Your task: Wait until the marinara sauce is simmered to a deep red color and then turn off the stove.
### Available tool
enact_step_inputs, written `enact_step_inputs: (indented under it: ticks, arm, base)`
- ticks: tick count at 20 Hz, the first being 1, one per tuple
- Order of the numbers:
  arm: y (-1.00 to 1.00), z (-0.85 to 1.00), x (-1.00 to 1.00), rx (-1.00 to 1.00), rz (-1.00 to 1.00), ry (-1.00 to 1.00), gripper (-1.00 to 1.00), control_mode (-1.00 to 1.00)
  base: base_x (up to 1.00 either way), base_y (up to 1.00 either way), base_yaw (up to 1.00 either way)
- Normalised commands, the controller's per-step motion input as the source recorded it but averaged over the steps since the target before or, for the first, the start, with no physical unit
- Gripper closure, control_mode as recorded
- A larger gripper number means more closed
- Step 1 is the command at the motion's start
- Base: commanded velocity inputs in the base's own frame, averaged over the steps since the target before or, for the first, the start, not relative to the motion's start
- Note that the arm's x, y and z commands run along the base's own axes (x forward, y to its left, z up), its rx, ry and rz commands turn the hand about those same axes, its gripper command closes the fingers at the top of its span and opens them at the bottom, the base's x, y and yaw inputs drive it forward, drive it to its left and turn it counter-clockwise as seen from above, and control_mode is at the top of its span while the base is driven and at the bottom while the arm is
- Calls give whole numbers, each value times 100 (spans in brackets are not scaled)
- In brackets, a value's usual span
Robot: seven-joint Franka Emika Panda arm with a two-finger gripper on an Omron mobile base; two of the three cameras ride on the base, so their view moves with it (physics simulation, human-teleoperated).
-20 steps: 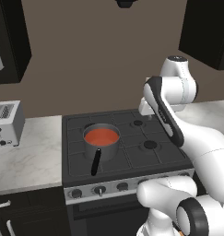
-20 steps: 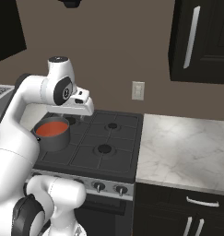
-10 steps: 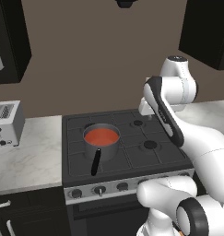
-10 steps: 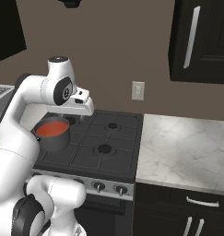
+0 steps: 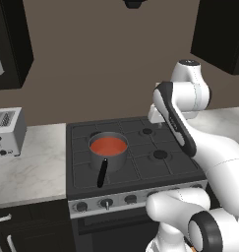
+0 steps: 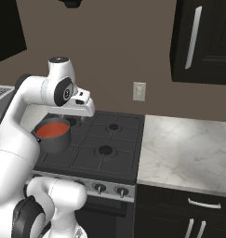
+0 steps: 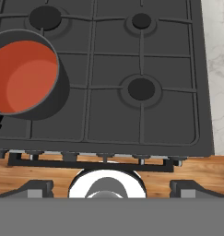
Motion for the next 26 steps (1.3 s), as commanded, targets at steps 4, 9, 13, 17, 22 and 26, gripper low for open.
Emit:
enact_step_inputs:
  ticks: [4,9,13,17,22,26]
  arm:
    - [0,0,0,0,0,0,-100,-100]
    - [0,0,0,0,0,0,-100,-100]
    - [0,0,0,0,0,0,-100,-100]
    - [0,0,0,0,0,0,-100,-100]
    - [0,0,0,0,0,0,-100,-100]
    - [0,0,0,0,0,0,-100,-100]
  base:
    - [0,0,0]
    - [0,0,0]
    - [0,0,0]
    - [0,0,0]
    - [0,0,0]
    - [0,0,0]
